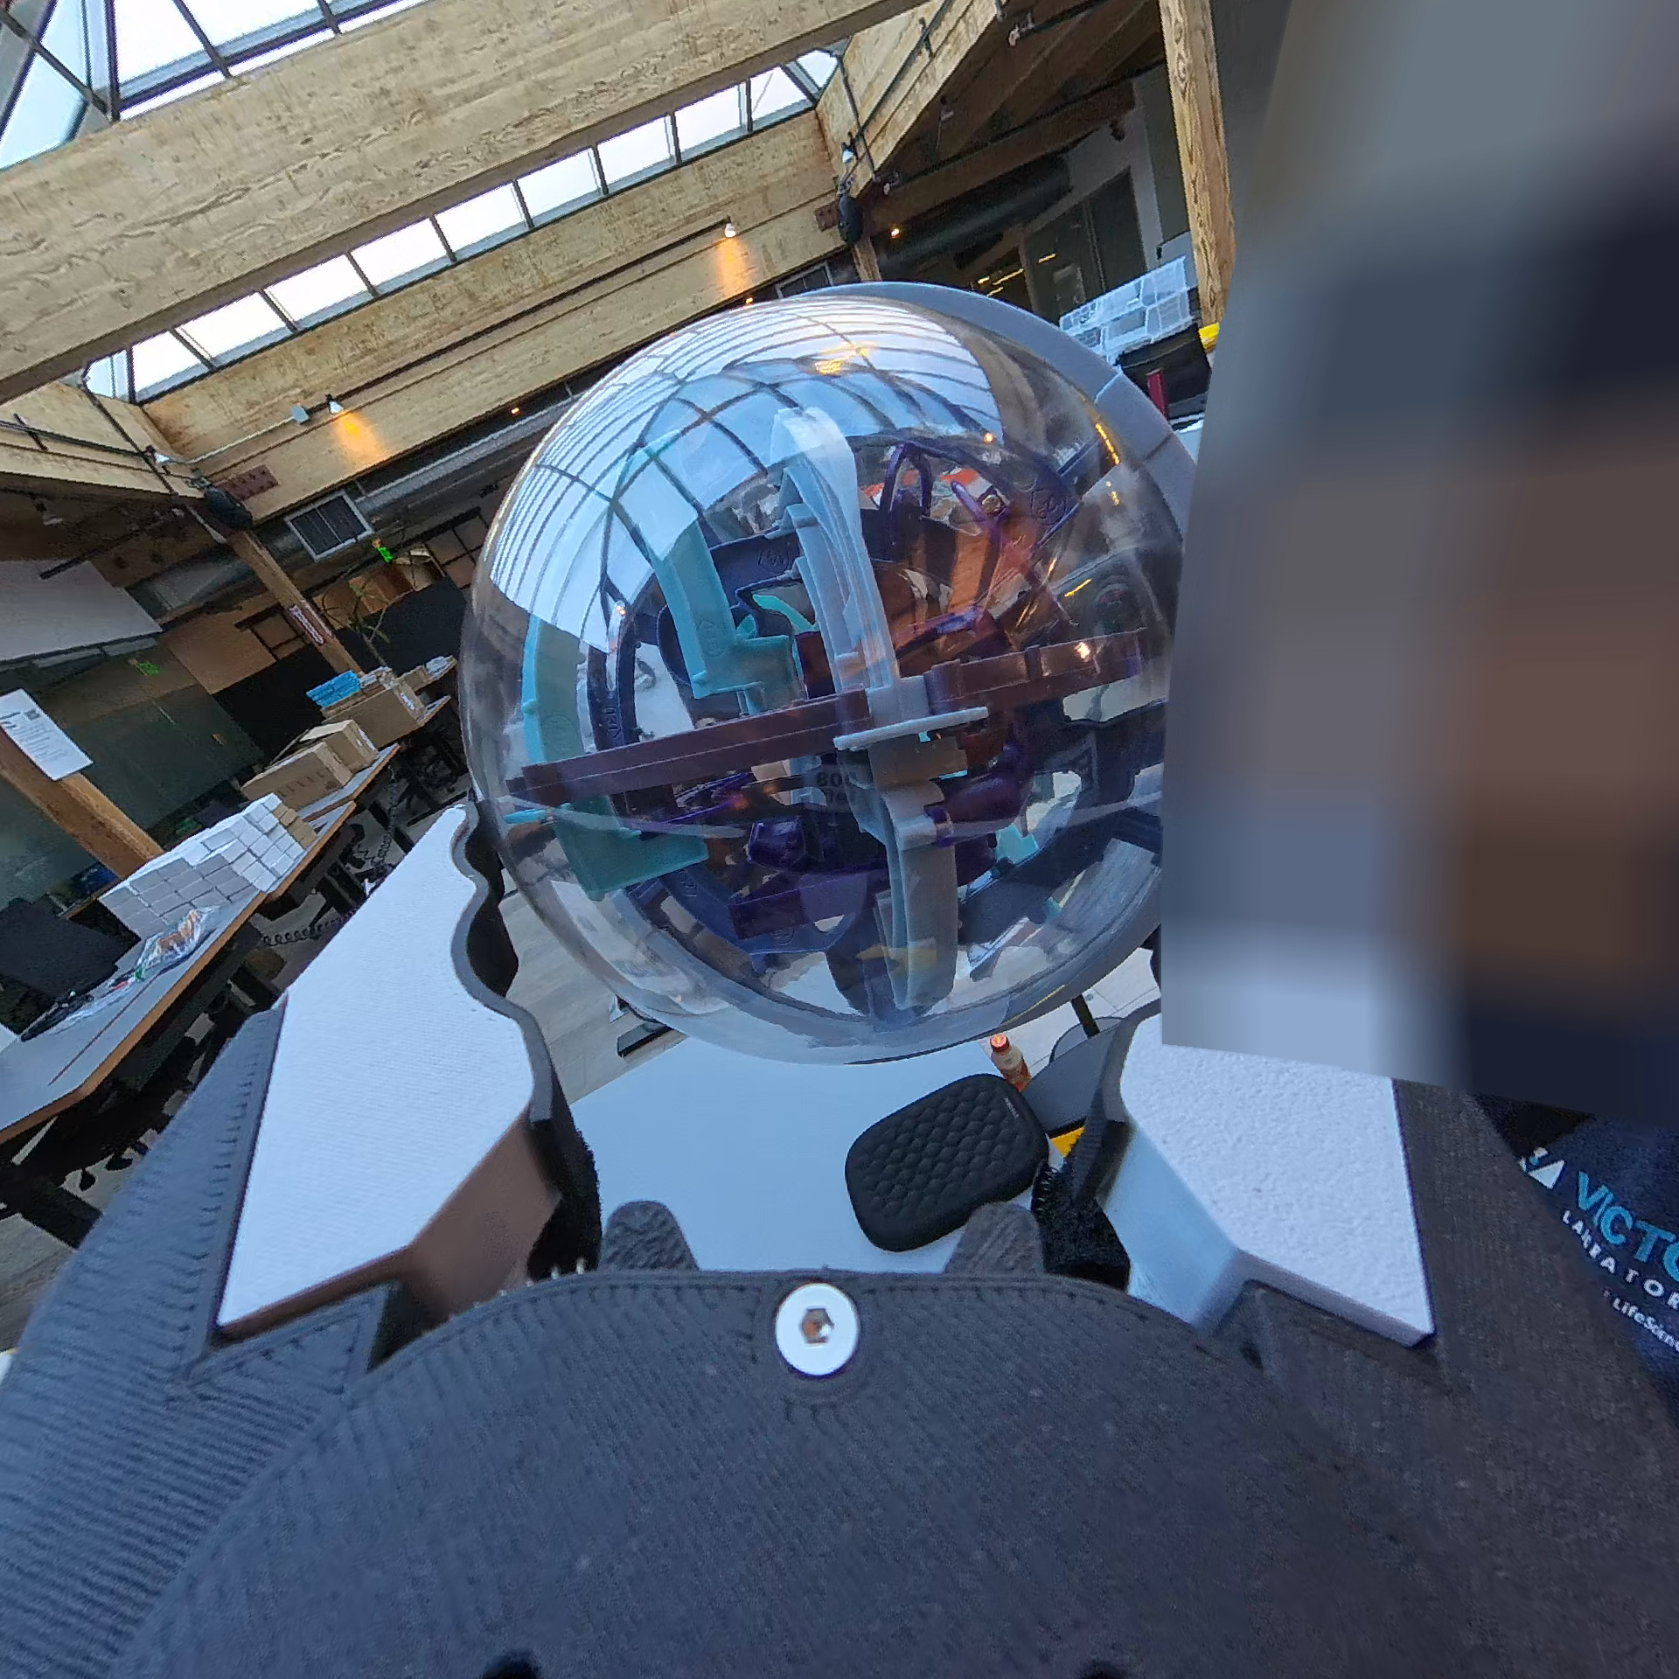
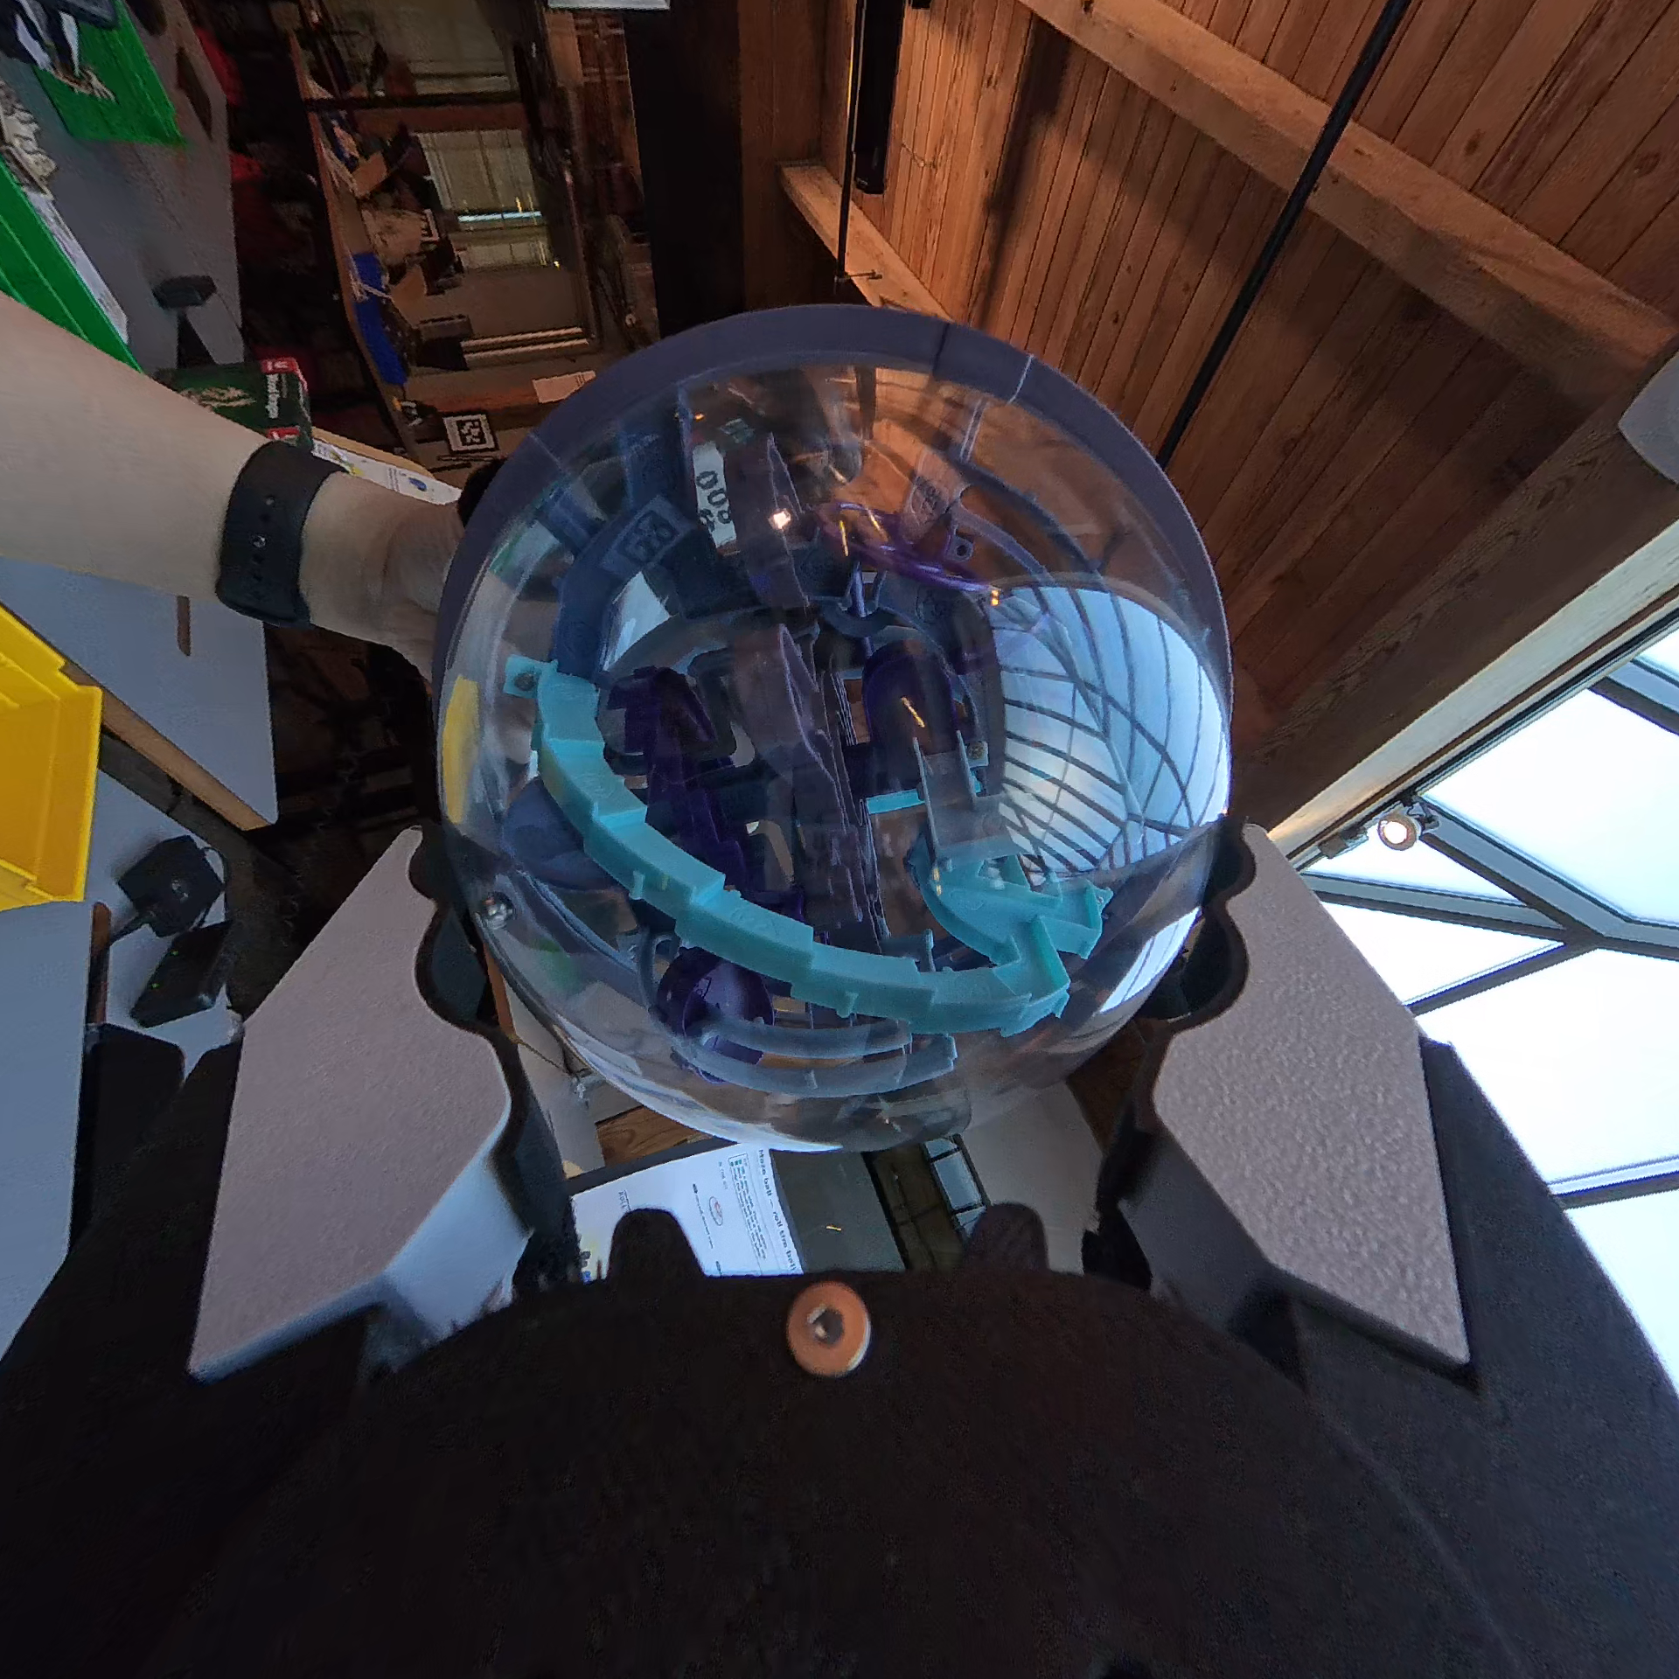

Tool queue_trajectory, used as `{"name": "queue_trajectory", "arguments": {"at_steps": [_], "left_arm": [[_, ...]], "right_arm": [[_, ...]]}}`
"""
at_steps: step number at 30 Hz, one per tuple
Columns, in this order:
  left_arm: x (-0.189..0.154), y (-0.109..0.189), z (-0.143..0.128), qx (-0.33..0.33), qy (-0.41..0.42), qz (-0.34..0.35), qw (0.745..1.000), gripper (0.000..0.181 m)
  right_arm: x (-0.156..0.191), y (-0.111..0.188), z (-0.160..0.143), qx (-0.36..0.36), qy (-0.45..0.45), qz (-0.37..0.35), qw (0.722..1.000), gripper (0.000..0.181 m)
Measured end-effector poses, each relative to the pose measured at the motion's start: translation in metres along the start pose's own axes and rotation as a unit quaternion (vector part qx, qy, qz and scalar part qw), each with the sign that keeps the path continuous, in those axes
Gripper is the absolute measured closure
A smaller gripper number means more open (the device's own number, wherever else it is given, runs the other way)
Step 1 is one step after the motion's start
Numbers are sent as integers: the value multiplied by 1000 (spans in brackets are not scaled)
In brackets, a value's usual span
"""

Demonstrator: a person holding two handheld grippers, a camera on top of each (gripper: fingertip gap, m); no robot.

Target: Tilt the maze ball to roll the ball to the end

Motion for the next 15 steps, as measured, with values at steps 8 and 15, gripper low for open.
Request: {"name": "queue_trajectory", "arguments": {"at_steps": [8,15], "left_arm": [[1,3,-5,-6,6,0,1000,38],[1,6,-12,-19,16,0,1000,39]], "right_arm": [[3,-2,-2,9,-1,13,1000,24],[8,-3,-3,16,-6,25,1000,24]]}}
Point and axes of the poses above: each gripper's, where its closed fingertips meet, y back along the fingers, z out of its top, x = y × z across the jaws, the point moved 4 cm from there along y, back along the fingers, and after that the axes turned 6 degrees about -z, right-handed, at the moved point
